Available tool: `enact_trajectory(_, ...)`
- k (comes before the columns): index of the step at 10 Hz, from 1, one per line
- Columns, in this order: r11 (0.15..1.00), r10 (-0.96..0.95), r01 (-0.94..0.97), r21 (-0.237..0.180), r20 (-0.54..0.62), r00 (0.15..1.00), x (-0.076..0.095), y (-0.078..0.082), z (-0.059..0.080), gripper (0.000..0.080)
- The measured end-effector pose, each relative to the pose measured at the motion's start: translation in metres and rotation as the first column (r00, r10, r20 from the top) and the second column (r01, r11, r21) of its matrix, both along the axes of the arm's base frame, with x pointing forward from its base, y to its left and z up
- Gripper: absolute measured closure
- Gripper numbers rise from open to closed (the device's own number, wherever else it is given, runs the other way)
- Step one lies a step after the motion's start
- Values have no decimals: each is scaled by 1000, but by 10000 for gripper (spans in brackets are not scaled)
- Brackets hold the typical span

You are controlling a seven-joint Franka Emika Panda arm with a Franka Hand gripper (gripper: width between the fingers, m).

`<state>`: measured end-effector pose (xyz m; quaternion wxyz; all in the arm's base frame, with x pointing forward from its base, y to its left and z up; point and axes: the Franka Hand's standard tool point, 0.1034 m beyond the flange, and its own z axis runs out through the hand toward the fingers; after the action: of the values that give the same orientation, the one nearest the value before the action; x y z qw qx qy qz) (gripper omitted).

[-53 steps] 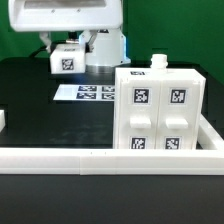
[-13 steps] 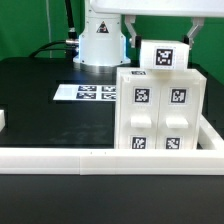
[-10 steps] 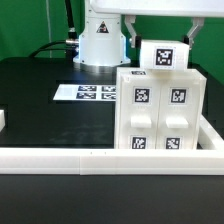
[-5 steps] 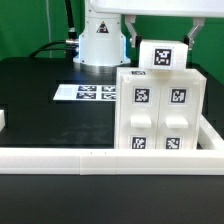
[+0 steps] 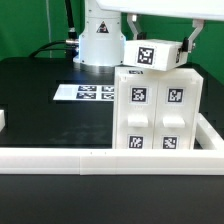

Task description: Assemble cabinet

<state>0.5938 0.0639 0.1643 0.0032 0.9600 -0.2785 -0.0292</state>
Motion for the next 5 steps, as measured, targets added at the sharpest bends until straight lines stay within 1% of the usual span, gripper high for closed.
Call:
enact_trajectory(1,989,-148,148,-1,-3,989,0,2,0,238)
enact_trajectory(2,981,-193,193,-3,-3,981,0,3,0,238)
enact_trajectory(4,923,-384,384,-10,-6,923,0,5,0,238)
enact_trajectory(5,902,-431,431,-11,-7,902,0,6,0,238)
